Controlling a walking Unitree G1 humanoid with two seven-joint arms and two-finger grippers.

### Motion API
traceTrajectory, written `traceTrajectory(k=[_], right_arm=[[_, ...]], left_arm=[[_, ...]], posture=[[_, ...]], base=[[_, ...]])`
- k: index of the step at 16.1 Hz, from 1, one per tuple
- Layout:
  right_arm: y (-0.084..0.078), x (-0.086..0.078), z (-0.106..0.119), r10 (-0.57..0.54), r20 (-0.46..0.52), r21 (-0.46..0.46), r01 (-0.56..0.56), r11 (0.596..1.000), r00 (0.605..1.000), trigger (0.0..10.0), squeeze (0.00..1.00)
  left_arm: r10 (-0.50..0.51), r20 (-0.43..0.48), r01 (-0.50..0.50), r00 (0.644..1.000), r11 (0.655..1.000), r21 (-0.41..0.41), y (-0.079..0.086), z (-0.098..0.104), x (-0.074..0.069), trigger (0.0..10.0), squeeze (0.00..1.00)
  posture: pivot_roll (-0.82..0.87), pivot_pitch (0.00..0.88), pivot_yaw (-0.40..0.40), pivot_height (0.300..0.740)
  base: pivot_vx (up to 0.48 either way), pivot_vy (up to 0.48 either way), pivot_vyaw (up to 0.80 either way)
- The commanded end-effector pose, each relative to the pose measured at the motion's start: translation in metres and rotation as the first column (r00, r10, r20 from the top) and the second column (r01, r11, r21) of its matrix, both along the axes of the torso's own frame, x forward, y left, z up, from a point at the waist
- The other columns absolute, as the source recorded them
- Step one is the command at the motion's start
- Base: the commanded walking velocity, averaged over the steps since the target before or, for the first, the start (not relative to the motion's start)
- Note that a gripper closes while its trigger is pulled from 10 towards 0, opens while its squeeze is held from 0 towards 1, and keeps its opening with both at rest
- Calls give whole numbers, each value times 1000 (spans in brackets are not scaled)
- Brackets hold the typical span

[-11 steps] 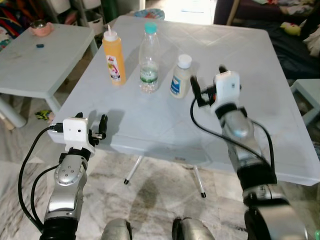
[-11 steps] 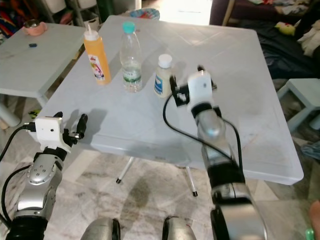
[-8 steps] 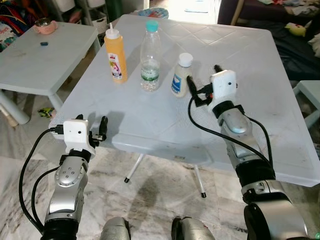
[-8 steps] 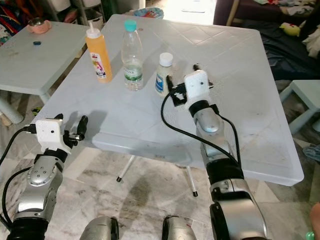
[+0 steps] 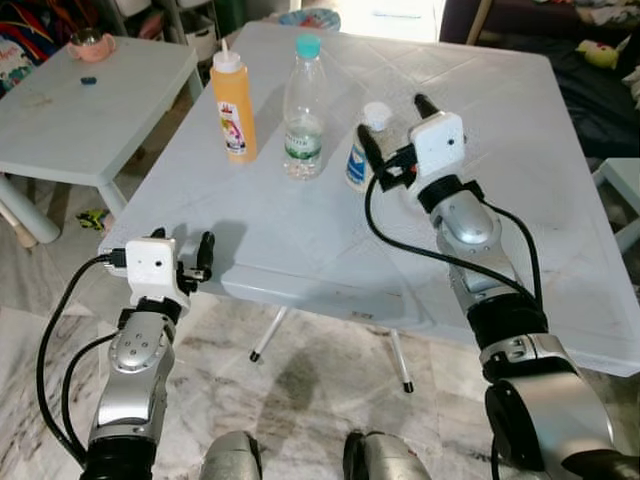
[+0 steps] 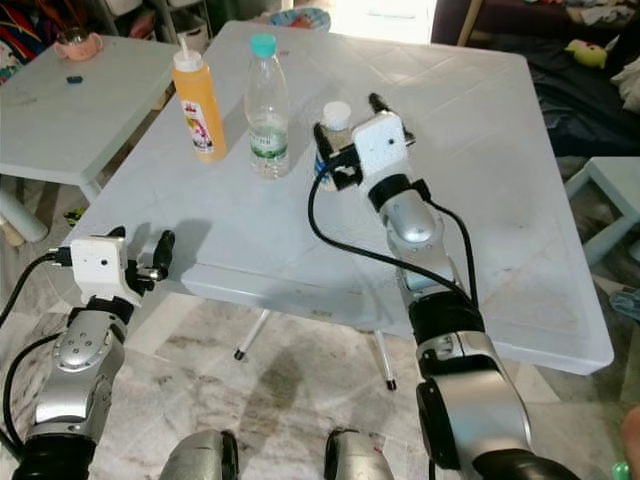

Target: Restocking fridge

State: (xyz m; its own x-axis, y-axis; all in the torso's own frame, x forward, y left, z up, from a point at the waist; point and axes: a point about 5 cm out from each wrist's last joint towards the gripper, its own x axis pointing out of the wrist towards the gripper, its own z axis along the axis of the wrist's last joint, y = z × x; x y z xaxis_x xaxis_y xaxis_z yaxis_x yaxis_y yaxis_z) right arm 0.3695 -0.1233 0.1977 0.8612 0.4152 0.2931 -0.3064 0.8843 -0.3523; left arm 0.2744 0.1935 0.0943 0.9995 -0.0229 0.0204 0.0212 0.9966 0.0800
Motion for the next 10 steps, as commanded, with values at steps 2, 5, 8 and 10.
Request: traceTrajectory(k=[2,5,8,10], right_arm=[[7,1,8,47,31,-2,-47,999,998,10000,0],[10,-1,11,44,70,-8,-44,999,997,10000,0],[7,-3,18,-4,131,13,2,1000,991,10000,0],[5,-5,22,-52,167,29,47,998,985,10000,0]], left_arm=[[7,7,-7,1000,1000,1,0,2,1,10000,0],[-5,24,4,1000,1000,20,0,4,1,10000,0],[-26,39,26,999,1000,-6,-5,7,2,10000,0],[-27,51,28,998,1000,-13,-6,8,2,10000,0]], posture=[[110,94,-15,740],[109,91,-15,740],[107,90,-14,740],[105,88,-18,740]], base=[[0,450,0],[186,405,0],[449,0,0],[0,0,0]])
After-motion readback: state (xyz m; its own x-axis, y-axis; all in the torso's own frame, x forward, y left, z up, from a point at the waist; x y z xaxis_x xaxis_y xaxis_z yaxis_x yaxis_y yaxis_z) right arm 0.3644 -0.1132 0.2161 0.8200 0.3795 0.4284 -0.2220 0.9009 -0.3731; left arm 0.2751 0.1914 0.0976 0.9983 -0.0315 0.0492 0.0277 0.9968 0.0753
